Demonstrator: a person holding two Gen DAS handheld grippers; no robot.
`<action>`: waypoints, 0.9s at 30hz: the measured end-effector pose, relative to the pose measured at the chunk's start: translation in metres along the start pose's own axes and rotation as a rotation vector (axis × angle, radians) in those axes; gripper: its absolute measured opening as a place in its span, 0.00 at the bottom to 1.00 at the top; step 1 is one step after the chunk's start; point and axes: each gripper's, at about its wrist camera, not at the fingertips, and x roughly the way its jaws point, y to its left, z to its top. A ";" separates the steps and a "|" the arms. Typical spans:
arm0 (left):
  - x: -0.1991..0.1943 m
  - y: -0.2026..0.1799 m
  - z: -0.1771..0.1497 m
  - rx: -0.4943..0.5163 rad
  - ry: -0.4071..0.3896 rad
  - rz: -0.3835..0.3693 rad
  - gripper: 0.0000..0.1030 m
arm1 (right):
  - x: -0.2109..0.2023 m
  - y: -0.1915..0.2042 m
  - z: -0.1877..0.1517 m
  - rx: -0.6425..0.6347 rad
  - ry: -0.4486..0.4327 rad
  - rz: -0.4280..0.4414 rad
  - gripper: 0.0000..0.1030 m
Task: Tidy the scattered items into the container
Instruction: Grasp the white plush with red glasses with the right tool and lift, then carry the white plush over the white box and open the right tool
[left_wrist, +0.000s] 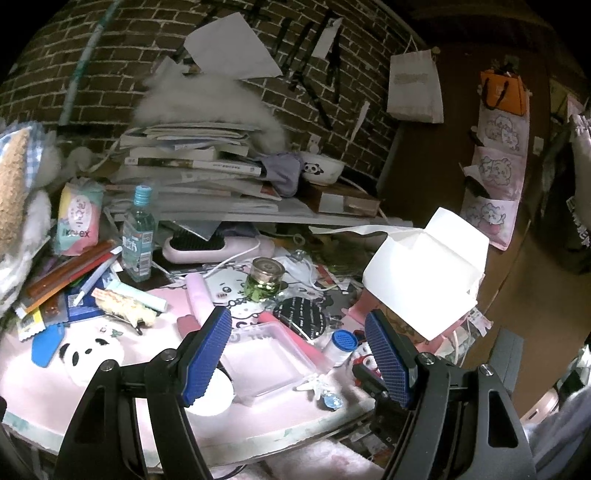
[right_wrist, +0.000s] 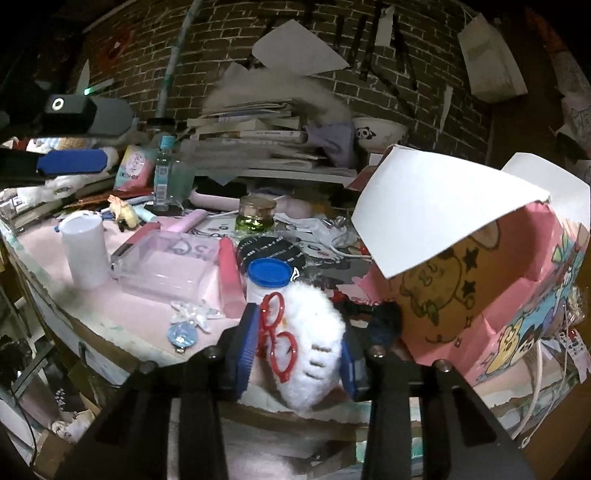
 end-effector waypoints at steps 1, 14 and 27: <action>0.000 0.000 0.000 -0.001 0.000 0.002 0.69 | 0.000 0.000 -0.001 -0.002 -0.001 0.001 0.36; -0.001 -0.001 0.000 0.003 0.008 -0.005 0.70 | 0.005 0.000 -0.011 -0.020 -0.032 0.021 0.29; -0.002 0.003 -0.002 -0.019 -0.004 -0.006 0.70 | -0.025 0.018 0.012 -0.076 -0.195 0.050 0.29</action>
